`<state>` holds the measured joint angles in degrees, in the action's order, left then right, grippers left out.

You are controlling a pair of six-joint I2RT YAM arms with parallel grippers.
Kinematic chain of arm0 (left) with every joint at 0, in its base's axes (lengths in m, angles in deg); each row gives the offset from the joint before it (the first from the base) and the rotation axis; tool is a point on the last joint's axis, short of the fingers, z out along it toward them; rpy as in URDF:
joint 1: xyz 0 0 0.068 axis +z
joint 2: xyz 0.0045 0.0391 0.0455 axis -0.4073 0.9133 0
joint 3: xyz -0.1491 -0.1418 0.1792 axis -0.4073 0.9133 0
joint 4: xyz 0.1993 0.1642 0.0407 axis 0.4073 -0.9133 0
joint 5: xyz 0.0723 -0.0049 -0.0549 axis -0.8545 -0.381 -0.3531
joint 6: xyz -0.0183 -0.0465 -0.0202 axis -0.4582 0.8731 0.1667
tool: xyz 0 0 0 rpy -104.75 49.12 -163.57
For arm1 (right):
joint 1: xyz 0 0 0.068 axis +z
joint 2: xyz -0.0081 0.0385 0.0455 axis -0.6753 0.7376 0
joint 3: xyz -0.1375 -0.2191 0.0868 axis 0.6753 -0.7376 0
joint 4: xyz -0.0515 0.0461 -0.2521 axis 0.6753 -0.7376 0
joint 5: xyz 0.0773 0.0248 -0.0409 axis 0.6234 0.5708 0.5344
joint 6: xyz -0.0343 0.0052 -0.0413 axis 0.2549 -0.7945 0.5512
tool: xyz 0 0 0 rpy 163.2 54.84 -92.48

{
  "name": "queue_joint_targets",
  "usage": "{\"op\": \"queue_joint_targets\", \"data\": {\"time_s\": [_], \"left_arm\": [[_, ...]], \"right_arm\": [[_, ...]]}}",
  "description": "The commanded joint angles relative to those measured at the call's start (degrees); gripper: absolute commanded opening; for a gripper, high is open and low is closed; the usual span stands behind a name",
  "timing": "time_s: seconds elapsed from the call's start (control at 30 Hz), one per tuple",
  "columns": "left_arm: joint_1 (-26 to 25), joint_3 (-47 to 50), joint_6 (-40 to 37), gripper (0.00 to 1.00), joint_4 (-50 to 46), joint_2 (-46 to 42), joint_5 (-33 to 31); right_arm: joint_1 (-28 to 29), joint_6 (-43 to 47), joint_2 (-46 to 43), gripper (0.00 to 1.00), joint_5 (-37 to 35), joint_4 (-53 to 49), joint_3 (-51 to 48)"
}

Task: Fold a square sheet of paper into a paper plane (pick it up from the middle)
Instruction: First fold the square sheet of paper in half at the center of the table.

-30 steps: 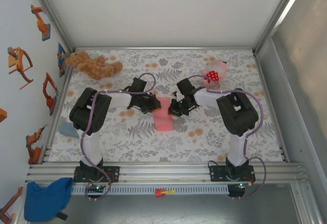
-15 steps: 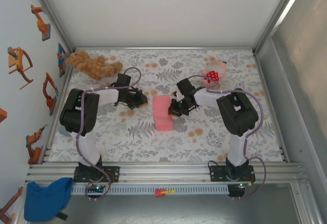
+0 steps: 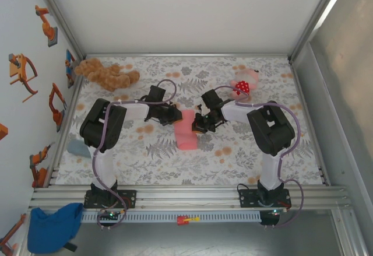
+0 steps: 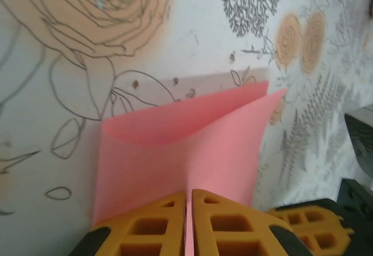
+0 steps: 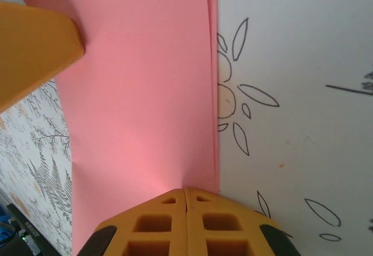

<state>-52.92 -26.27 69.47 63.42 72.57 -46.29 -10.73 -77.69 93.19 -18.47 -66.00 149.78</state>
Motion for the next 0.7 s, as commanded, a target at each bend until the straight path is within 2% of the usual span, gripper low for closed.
{"op": "queue_joint_targets", "data": {"time_s": [0.0, 0.23, 0.37, 0.5, 0.67], "left_arm": [[2.3, -3.3, -1.5, 0.12, -2.2, 2.2, -3.7], [6.8, -8.5, -6.6, 0.12, -9.3, 6.0, -8.2], [7.5, -12.1, -8.8, 0.12, -13.4, 5.4, -8.7], [6.1, -11.0, -7.8, 0.12, -13.7, -1.5, -7.5], [1.1, -2.2, -1.7, 0.13, -8.9, -9.4, -6.4]], "right_arm": [[0.2, -0.6, 9.7, 0.00, -18.9, -9.9, -6.4], [0.1, -0.5, 9.7, 0.00, -19.4, -9.9, -6.6], [0.1, -0.5, 9.5, 0.00, -19.3, -9.9, -6.6], [0.1, -0.5, 9.2, 0.00, -19.2, -9.9, -6.6], [0.1, -0.3, 9.6, 0.00, -19.1, -9.7, -6.2]]}}
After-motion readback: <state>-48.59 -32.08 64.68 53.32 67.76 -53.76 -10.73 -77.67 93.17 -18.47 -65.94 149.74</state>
